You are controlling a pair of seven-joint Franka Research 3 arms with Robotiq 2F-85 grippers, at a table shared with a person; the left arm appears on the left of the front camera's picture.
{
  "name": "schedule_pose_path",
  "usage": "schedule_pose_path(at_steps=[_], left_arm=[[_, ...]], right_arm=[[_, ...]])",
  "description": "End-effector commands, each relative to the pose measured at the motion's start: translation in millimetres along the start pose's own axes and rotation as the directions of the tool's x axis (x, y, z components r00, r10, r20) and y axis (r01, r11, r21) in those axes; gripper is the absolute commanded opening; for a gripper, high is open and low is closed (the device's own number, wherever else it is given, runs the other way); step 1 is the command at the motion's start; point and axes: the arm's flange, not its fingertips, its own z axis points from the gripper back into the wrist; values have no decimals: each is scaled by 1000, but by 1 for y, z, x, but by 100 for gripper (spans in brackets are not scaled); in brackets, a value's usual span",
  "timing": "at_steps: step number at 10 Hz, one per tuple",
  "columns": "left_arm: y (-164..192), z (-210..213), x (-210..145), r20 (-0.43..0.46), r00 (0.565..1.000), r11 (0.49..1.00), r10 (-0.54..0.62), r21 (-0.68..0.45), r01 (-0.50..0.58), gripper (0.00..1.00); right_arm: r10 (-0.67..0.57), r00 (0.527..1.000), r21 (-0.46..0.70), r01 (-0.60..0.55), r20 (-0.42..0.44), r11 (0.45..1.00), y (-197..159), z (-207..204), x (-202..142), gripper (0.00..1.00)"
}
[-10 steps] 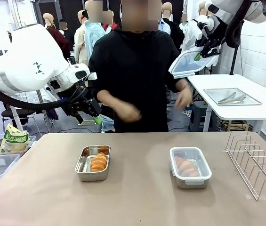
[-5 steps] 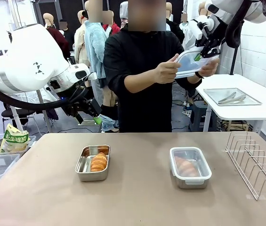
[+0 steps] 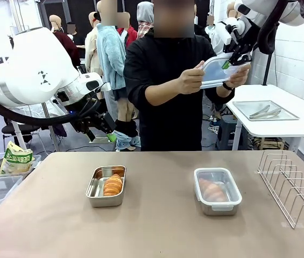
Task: Place the bread in airtight containers.
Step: Release when the human grabs the Airtight Container lid.
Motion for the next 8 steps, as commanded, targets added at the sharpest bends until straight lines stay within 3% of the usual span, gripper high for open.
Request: schedule_pose_path(at_steps=[1, 6, 8], left_arm=[[1, 1, -1, 0, 1000, 1000, 5, 10, -5, 90], [1, 1, -1, 0, 1000, 1000, 5, 10, -5, 90], [1, 1, -1, 0, 1000, 1000, 5, 10, -5, 90]], right_arm=[[-12, 1000, 1, 12, -1, 1000, 1, -1, 0, 0], [0, 1000, 0, 0, 0, 1000, 0, 0, 0, 0], [29, 999, -7, -29, 27, 1000, 3, 2, 5, 38]])
